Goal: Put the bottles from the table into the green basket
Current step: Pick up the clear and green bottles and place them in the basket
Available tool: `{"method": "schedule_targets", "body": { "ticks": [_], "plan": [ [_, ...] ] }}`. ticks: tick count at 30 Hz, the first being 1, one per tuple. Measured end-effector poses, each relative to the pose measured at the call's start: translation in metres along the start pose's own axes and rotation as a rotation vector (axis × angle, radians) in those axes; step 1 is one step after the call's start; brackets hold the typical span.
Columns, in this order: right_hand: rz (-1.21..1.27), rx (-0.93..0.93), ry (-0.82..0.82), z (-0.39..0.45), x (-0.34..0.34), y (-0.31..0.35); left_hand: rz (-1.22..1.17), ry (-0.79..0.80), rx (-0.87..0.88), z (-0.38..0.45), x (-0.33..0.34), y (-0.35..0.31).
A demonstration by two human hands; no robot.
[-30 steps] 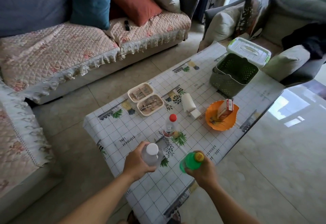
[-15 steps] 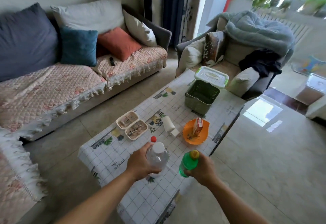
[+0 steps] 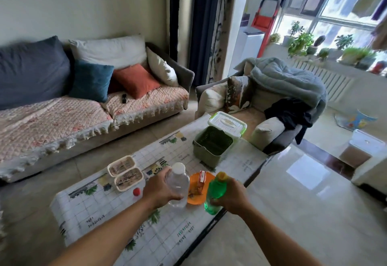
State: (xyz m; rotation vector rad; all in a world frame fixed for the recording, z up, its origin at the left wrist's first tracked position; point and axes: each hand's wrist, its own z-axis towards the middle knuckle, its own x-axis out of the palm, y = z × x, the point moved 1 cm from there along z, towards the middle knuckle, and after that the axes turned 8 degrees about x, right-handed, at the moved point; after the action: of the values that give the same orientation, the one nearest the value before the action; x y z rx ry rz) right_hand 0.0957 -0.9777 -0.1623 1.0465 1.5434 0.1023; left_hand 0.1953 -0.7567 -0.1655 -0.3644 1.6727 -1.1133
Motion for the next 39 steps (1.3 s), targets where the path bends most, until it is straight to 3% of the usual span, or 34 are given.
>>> {"method": "schedule_targets", "body": {
  "ticks": [11, 24, 39],
  "plan": [
    [-0.031, -0.062, 0.007, 0.081, -0.096, -0.023, 0.076, -0.016, -0.006, 0.092, 0.049, -0.061],
    [-0.134, -0.136, 0.082, 0.264, -0.164, 0.010, 0.036, -0.027, -0.103, 0.276, 0.088, -0.069],
    [-0.277, -0.279, 0.340, 0.475, -0.173, 0.009, 0.030, -0.243, -0.428, 0.398, 0.140, -0.069]
  ]
}}
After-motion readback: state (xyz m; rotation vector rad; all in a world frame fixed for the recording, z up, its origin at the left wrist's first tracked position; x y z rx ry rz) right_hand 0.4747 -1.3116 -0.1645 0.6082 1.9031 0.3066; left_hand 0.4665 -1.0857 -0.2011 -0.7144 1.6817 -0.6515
